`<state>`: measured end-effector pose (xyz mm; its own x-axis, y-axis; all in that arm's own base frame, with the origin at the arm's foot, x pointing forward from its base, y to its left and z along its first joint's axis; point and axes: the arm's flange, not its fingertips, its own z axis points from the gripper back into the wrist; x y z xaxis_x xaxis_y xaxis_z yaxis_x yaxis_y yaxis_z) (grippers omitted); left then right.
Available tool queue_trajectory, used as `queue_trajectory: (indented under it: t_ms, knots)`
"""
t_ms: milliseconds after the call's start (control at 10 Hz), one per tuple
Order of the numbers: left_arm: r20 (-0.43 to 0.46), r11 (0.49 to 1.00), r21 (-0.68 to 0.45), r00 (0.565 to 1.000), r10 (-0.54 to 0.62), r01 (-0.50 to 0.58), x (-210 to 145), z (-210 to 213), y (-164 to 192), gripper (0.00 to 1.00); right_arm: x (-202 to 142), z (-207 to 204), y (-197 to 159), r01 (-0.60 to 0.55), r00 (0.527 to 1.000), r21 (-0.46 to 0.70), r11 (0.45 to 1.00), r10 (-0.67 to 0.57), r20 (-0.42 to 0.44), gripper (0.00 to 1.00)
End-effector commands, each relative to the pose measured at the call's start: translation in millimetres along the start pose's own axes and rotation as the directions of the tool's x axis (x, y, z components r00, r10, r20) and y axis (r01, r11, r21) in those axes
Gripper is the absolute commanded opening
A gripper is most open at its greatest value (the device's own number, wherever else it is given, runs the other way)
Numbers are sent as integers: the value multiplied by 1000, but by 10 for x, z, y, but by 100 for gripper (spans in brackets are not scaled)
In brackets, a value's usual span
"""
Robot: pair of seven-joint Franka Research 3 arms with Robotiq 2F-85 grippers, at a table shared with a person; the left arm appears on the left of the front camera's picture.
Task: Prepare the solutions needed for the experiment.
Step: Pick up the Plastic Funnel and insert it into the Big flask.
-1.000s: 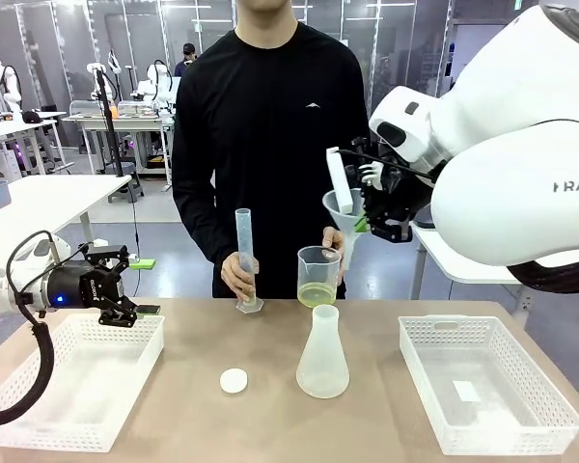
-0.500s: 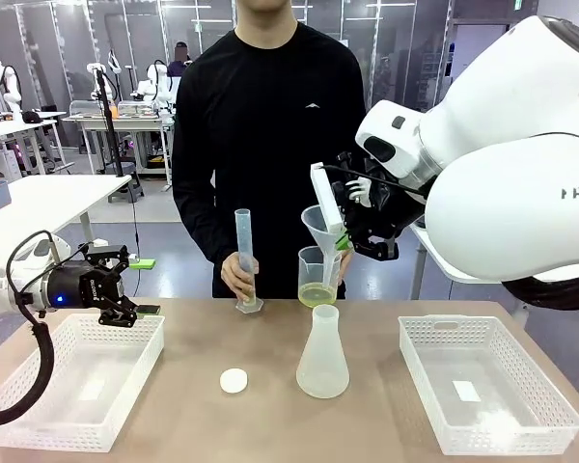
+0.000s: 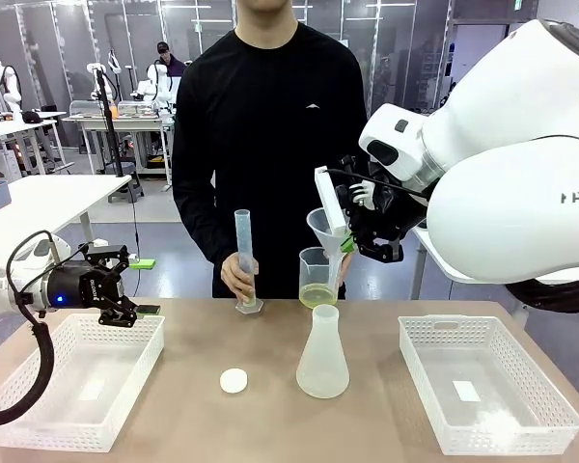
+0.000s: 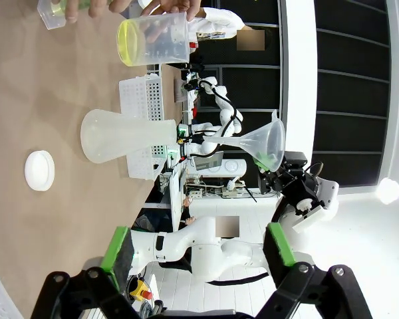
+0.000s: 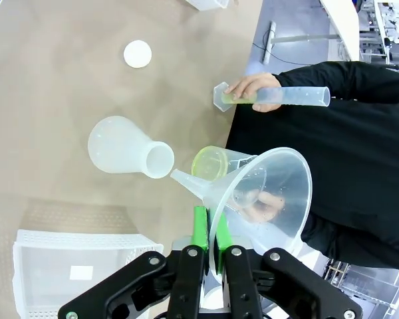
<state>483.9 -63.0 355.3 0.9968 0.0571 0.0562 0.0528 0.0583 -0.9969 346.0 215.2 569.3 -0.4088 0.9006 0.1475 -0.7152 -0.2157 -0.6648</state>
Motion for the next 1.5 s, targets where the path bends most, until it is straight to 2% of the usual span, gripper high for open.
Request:
queue_trajectory:
  t_ms: [0, 1100, 1200, 1400]
  knots:
    - [19, 1000, -8, 1000, -20, 20, 8, -10, -8, 100, -63, -131, 7, -2, 1000, 29, 1000, 1, 22, 5]
    - [19, 1000, -8, 1000, -20, 20, 8, -10, -8, 100, -275, -785, 94, 76, 996, 87, 993, -80, 44, 5]
    - [19, 1000, -8, 1000, -20, 20, 8, -10, -8, 100, -330, -1034, 172, 88, 993, 94, 992, -95, 68, 5]
    - [19, 1000, -8, 1000, -20, 20, 8, -10, -8, 100, -322, -1079, 195, 91, 993, 107, 990, -99, 67, 5]
